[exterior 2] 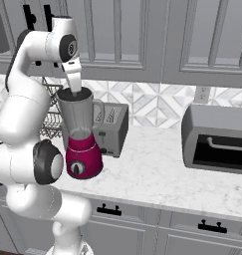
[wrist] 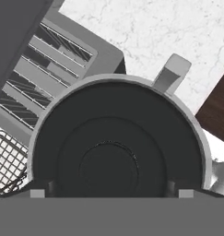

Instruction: Close the lid blender by securely placing the lid on top.

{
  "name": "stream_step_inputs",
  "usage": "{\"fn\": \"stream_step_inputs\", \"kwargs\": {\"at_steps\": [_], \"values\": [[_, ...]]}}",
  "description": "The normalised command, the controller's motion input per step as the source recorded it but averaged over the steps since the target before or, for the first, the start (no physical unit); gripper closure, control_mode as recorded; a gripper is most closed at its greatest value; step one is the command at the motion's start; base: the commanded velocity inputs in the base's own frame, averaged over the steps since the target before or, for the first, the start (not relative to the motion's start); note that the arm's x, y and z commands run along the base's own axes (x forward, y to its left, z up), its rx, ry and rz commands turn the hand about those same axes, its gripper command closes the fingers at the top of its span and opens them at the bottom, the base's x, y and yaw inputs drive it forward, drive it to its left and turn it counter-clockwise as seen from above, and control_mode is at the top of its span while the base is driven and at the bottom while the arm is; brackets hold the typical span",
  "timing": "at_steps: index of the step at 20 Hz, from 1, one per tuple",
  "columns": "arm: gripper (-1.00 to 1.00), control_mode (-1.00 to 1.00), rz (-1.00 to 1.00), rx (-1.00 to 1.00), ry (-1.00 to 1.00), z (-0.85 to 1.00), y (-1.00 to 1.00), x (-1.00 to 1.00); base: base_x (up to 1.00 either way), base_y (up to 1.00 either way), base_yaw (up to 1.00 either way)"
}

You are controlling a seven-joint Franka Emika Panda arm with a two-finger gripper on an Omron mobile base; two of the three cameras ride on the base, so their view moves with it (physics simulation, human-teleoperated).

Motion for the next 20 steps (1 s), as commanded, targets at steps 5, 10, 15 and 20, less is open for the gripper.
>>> {"fn": "stream_step_inputs", "kwargs": {"at_steps": [5,10,15,20], "values": [[-1.00,-1.00,0.01,0.00,-0.44,-0.07,-0.03,-0.90,0.00,0.00,0.00],[-1.00,-1.00,0.00,-0.01,-0.63,-0.70,-0.18,-1.00,0.00,0.00,0.00],[-1.00,-1.00,0.00,-0.14,-0.46,-1.00,-0.36,-1.00,0.00,0.00,0.00],[-1.00,-1.00,0.00,-0.23,-0.34,-1.00,-0.38,-1.00,0.00,0.00,0.00]]}}
